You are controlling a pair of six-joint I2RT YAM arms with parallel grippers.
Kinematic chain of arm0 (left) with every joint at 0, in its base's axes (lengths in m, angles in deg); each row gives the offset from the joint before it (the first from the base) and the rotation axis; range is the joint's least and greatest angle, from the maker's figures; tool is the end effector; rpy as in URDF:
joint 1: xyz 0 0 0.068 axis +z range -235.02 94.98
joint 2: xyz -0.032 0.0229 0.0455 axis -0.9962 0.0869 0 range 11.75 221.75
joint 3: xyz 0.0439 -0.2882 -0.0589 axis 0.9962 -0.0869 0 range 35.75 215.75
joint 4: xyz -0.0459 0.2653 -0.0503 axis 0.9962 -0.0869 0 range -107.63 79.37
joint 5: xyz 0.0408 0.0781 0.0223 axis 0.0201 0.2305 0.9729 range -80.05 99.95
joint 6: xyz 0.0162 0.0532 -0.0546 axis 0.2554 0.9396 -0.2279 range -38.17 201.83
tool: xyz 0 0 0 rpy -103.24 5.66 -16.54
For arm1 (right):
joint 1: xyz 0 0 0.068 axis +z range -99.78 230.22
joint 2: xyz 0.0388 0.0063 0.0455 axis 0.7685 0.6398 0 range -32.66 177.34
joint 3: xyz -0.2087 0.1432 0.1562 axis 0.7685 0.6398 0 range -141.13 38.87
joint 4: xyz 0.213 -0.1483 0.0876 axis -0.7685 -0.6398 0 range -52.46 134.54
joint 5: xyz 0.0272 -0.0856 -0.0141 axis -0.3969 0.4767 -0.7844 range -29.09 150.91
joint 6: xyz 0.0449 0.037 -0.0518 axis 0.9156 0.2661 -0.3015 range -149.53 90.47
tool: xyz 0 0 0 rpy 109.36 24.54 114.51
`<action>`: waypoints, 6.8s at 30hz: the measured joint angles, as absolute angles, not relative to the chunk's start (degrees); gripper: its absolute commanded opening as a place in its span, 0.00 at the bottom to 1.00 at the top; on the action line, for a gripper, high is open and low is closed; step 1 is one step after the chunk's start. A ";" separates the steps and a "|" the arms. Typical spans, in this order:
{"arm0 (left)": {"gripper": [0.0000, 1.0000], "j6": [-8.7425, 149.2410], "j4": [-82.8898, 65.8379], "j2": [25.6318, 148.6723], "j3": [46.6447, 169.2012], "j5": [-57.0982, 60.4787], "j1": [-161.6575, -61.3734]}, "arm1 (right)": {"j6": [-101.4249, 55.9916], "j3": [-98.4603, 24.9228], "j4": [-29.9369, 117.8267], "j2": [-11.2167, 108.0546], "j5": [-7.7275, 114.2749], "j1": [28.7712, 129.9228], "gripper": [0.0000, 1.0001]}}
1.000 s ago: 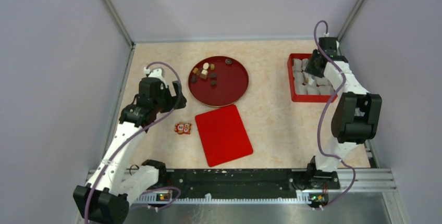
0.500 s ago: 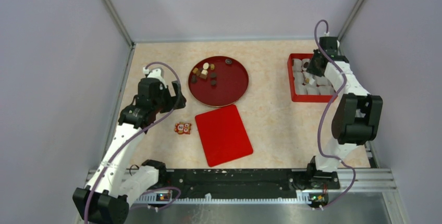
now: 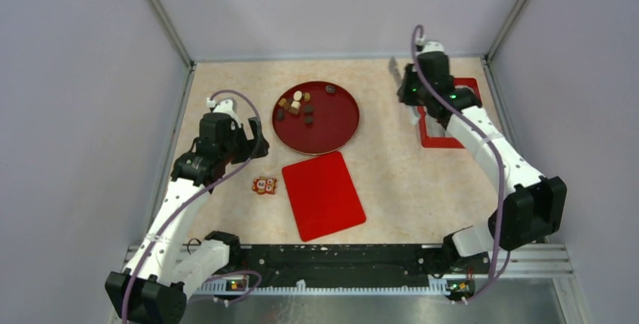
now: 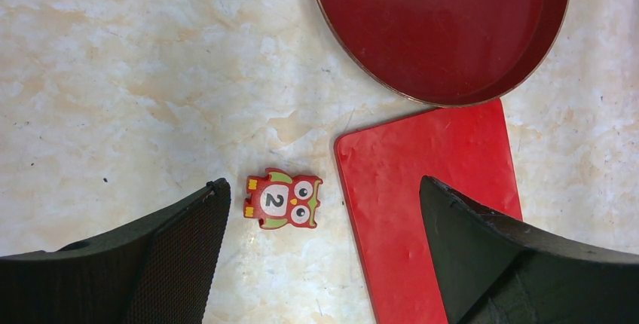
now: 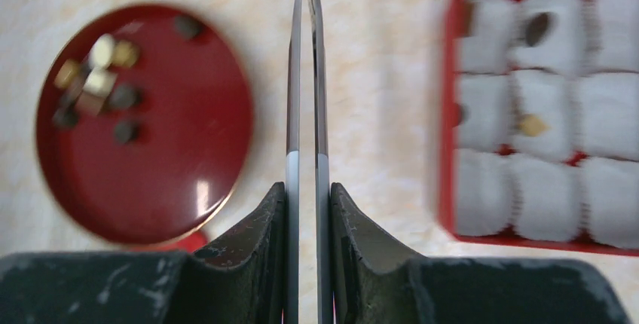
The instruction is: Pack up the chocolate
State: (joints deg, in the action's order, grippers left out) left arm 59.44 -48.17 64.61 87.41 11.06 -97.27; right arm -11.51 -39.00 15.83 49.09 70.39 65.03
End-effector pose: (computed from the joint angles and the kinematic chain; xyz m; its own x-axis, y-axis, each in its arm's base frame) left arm 0.2098 -0.0443 0.3107 -0.6408 -0.2506 -0.7257 -0.0504 0.9569 -0.2859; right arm 0.3489 0.0809 0.3671 -0.5318 0.1750 -0.8286 0.0489 0.9831 0.1762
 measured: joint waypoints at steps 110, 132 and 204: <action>0.99 59.31 -49.22 65.59 89.01 11.89 -97.09 | -7.77 -29.95 19.28 56.18 67.37 40.53 0.02; 0.99 59.24 -49.26 65.59 89.36 11.78 -97.09 | -7.40 -37.05 22.13 66.19 68.73 39.89 0.27; 0.99 62.26 -53.24 64.78 94.17 16.02 -97.09 | -9.98 -39.22 21.89 67.65 67.22 94.84 0.29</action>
State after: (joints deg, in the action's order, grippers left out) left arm 62.26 -53.24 64.78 94.17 16.02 -97.09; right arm -9.98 -39.22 21.89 67.65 67.22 94.84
